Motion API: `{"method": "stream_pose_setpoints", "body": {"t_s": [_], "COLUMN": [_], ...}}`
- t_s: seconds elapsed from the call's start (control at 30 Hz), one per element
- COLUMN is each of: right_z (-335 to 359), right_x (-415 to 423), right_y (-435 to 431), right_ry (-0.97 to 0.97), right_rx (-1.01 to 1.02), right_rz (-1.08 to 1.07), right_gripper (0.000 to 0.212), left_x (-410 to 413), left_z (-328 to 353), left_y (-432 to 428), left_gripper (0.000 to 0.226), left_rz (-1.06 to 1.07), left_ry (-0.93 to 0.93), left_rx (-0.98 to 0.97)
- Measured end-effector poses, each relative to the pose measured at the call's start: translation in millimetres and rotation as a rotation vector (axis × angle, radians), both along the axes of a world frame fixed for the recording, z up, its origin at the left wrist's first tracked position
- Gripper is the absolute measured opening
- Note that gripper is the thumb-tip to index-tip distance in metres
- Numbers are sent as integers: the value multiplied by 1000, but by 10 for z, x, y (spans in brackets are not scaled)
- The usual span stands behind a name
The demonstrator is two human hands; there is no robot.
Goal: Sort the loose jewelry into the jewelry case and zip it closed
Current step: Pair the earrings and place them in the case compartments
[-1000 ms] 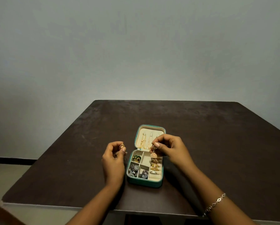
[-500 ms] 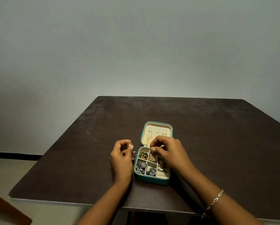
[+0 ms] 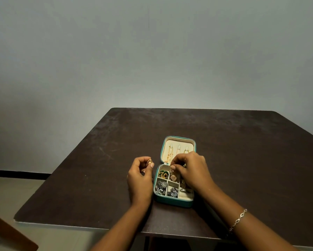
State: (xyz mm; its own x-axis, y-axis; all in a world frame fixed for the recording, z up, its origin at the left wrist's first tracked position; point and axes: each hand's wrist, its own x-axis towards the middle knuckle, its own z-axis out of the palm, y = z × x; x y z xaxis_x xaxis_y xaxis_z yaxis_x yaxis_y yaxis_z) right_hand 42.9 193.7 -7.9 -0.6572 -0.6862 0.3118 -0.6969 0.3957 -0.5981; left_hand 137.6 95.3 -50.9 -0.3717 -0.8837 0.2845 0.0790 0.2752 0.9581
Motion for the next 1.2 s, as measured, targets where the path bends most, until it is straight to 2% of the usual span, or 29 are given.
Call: {"method": "stream_pose_setpoints", "body": {"t_s": [0.33, 0.53, 0.67, 0.73, 0.87, 0.97, 1.07, 1.2], "right_z": [34, 77, 80, 80, 142, 290, 385, 378], "right_x": [-72, -64, -43, -59, -163, -187, -162, -123], "right_y": [-11, -39, -51, -46, -4, 22, 36, 51], "right_ry": [115, 107, 243, 251, 15, -262, -484, -553], "right_rx": [153, 197, 265, 262, 9, -156, -176, -169], "right_rz": [-92, -82, -59, -32, 8, 164, 322, 344], "right_gripper": [12, 13, 10, 8, 5, 10, 14, 7], "left_x": [8, 3, 5, 6, 11, 29, 31, 12], "left_z": [18, 17, 8, 42, 193, 331, 401, 405], "left_y": [-9, -2, -28, -31, -24, 38, 112, 154], "left_gripper": [28, 26, 24, 25, 31, 38, 46, 48], "left_rz": [-30, -39, -44, -68, -141, -213, -272, -288], "left_ry": [-5, 3, -4, 0, -25, -52, -57, -95], "left_rx": [25, 37, 43, 28, -48, -164, -241, -310]}}
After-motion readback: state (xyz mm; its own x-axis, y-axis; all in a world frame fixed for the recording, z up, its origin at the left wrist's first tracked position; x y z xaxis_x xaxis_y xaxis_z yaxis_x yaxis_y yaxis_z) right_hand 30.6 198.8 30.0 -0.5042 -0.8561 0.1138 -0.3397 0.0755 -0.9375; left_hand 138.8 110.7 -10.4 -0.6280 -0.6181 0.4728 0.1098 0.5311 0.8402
